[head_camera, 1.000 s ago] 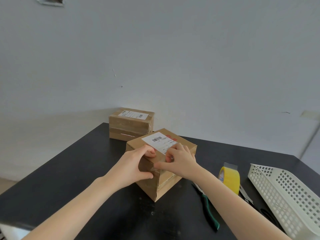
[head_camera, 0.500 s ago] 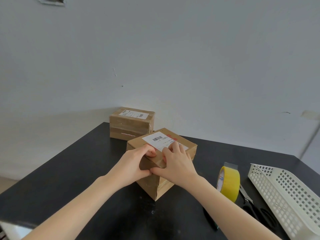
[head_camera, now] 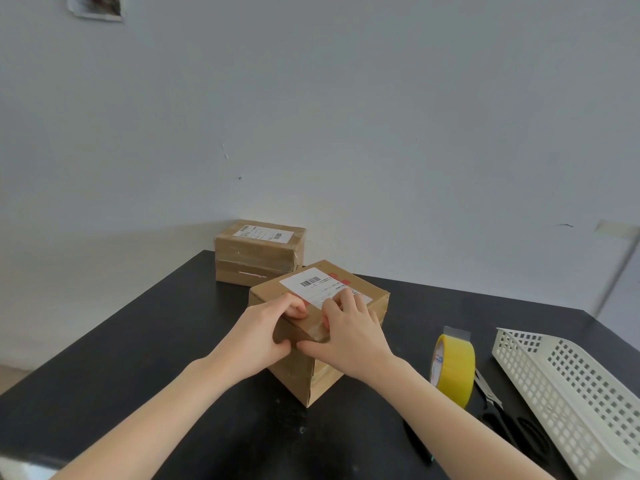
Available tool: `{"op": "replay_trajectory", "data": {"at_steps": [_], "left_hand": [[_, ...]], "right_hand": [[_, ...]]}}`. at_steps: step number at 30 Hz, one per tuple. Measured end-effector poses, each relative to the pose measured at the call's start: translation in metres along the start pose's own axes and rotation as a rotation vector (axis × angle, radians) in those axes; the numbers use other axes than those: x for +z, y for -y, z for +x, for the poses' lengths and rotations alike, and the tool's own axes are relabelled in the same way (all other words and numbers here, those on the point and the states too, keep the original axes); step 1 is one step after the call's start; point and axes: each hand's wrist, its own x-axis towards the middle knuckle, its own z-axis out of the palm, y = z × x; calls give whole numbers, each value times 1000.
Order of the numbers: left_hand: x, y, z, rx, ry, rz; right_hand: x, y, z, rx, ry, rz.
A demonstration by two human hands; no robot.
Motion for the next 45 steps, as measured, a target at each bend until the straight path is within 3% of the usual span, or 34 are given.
{"op": "replay_trajectory", "data": {"at_steps": [6, 10, 17, 26, 32, 45], "left_hand": [[-1, -2, 3, -23, -11, -25], [-6, -10, 15, -11, -4, -31], [11, -42, 41, 68, -50, 9], [61, -100, 91, 149, 45, -3], [107, -132, 116, 200, 177, 31], [161, -156, 150, 169, 411, 121]], "right_hand": [[-1, -7, 3, -22, 30, 24], [-14, -23, 1, -11, 99, 315], [-25, -62, -15, 74, -197, 490], [-35, -129, -44, 303, -294, 470], [-28, -170, -65, 415, -262, 419], [-16, -205, -97, 586, -90, 601]]}}
